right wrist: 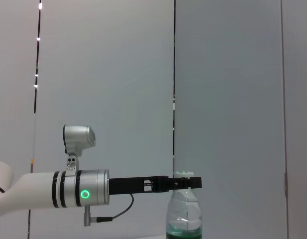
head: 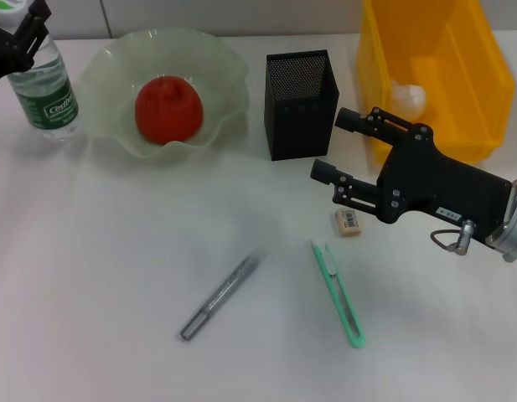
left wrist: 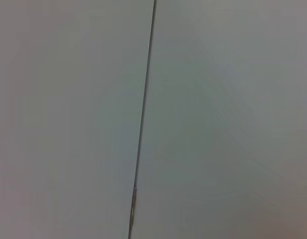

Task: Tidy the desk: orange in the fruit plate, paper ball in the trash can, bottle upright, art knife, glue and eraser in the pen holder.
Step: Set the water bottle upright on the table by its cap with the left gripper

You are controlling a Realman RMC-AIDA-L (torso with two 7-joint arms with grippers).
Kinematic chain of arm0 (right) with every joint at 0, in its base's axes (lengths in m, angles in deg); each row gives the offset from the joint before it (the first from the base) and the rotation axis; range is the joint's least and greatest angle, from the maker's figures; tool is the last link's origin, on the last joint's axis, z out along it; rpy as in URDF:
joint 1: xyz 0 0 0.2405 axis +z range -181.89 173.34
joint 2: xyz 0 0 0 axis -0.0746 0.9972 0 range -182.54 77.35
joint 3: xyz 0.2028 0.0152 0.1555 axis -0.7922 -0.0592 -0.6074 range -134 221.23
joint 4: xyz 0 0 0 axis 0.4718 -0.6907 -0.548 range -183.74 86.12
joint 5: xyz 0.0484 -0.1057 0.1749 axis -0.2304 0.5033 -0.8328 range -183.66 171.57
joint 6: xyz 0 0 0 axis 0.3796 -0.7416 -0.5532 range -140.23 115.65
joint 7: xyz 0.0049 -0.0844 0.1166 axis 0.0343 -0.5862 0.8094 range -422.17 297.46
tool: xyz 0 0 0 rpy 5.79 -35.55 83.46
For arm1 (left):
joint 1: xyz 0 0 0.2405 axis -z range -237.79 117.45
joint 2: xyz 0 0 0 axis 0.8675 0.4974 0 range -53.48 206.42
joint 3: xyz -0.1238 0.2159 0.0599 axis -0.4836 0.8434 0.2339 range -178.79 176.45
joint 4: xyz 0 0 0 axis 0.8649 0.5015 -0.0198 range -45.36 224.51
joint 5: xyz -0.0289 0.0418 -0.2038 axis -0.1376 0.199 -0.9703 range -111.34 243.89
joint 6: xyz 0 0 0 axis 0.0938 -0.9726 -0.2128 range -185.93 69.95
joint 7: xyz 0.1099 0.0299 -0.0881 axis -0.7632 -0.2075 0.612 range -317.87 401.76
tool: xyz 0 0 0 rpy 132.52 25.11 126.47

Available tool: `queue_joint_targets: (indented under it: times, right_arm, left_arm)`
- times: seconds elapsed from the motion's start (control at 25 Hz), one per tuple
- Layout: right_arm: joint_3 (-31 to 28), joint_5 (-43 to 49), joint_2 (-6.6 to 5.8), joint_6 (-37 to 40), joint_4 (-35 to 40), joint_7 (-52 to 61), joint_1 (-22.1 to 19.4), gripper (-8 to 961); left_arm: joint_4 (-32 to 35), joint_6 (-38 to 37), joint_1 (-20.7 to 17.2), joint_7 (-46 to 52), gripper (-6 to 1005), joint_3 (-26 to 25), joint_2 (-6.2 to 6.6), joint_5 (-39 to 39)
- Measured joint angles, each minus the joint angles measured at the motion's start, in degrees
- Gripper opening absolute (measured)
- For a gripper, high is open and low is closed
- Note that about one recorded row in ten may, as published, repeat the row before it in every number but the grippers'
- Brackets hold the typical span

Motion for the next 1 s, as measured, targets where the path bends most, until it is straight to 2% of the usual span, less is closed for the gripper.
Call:
queue_joint_targets:
  times: [1.0]
  right_arm:
    - [0.0, 0.0, 0.00, 0.1, 0.0, -0.2, 0.0, 730]
  left_arm:
    - [-2.6, 1.0, 0.4, -2.7, 443, 0.0, -0.05, -0.6]
